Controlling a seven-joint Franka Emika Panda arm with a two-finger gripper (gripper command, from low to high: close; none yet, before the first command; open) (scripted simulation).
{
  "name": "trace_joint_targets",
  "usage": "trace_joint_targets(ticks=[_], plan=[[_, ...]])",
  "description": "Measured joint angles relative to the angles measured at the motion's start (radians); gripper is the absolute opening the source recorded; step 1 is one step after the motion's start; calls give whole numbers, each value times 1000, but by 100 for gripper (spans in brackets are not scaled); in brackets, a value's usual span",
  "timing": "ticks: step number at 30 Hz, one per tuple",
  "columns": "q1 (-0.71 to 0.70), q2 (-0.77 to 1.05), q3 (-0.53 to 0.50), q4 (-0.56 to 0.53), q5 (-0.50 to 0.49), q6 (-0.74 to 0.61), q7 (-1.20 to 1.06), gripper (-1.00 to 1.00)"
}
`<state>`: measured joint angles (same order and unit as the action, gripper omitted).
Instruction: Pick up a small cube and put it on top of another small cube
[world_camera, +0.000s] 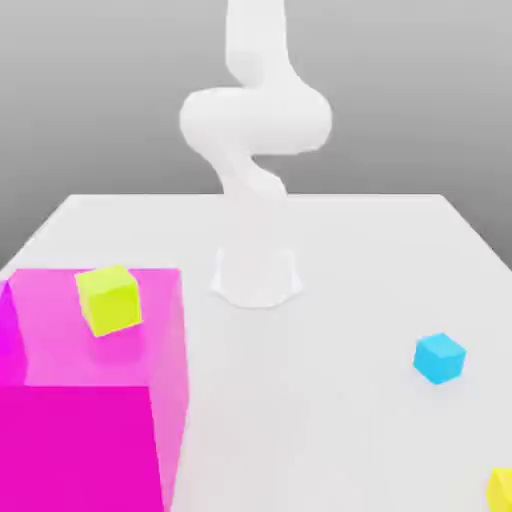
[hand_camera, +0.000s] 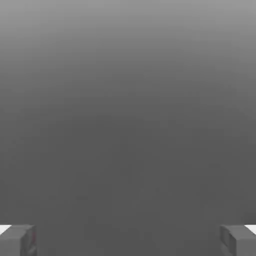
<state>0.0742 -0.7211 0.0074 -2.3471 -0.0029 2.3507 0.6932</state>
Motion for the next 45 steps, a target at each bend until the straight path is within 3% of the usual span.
trace_joint_targets(ticks=[11,23,30,31,38,45], plan=[[316,357,50,-211,2,229,-493,0],[603,741,176,-434,-19,475,-997,0],[685,992,62,-408,-147,674,-940,0],[695,1011,50,-404,-153,689,-935,-100],[693,1007,52,-405,-154,684,-934,-100],[644,792,125,-435,-32,500,-1016,-100]])
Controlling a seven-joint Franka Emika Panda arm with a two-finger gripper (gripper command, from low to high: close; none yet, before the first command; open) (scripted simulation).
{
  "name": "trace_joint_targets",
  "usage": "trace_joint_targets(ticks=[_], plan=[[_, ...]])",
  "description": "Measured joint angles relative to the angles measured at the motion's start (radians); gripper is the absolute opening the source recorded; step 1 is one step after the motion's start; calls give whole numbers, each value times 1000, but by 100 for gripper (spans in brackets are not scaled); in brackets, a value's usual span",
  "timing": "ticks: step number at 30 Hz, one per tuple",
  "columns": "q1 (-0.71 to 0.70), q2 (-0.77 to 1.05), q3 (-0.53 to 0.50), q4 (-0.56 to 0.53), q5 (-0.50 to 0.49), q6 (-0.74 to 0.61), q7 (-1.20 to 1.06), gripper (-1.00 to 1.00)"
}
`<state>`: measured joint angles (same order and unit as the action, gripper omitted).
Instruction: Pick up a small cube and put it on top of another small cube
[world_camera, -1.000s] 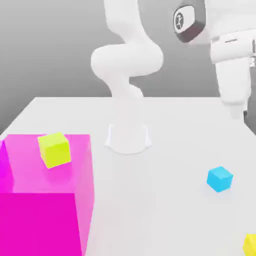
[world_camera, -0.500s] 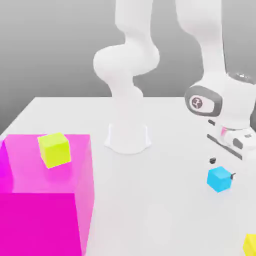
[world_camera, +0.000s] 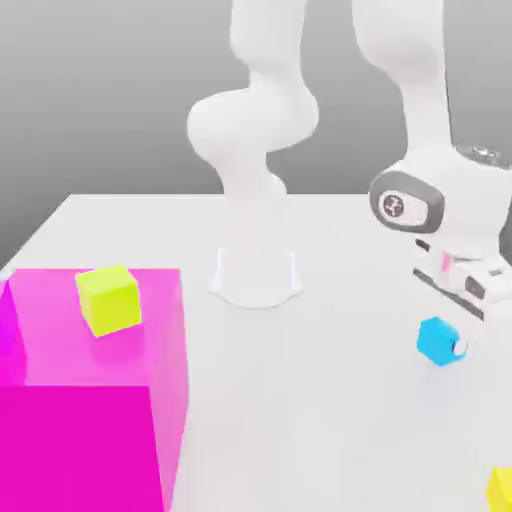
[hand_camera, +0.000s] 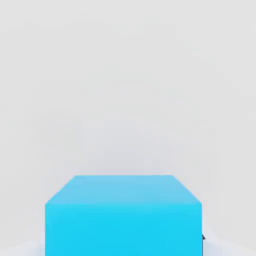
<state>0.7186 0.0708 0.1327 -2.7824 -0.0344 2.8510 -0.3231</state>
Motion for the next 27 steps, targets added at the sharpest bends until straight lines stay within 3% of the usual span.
trace_joint_targets(ticks=[18,21,22,27], plan=[[-94,263,-201,621,76,-358,478,-100],[-102,357,-206,655,92,-299,492,-100],[-104,391,-203,659,97,-269,491,100],[-104,391,-203,659,97,-269,491,100]])
